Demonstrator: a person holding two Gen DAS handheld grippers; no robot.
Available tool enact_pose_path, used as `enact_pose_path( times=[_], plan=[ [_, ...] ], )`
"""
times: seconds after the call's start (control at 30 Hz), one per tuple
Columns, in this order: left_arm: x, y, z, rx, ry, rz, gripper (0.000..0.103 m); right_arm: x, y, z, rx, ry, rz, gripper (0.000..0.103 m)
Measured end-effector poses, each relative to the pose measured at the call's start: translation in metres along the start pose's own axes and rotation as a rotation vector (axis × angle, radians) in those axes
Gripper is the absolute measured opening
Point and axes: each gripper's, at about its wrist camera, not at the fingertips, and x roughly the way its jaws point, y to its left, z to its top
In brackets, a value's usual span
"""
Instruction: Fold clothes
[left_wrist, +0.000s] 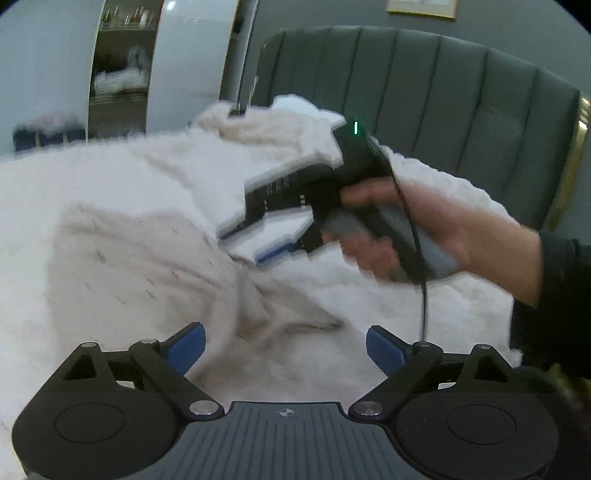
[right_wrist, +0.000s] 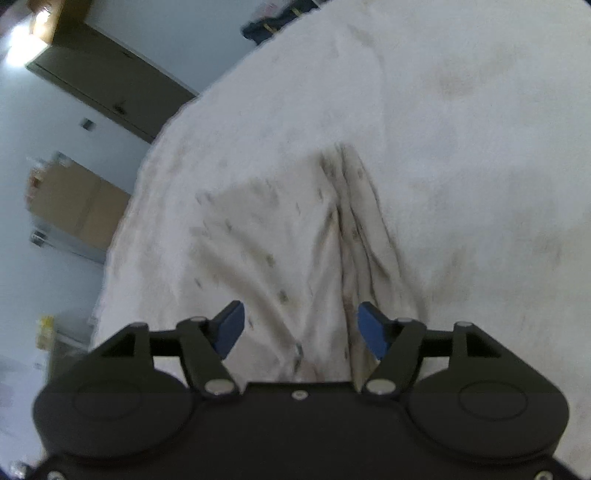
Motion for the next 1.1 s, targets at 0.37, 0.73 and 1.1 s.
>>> enact_pose_path(
  times=[0.37,0.73,1.1],
  plan=[
    [-0.007,0.072,0.080,0.123,-0.046,0.093,0.099,-0.059,0.001,-0.076,-0.199,0.038,-0.133,0.019],
    [0.258,0.123,0.202,-0.031,0.465,0.144,0.030,-0.025,-0.010,-0.063,-0.118,-0.181,-0.073,0.061],
    [0.337,0.116,0.188,0.117,0.603,0.411,0.001,0.002,-0.020,-0.064,-0.142,-0.041,-0.037,0.005]
  ],
)
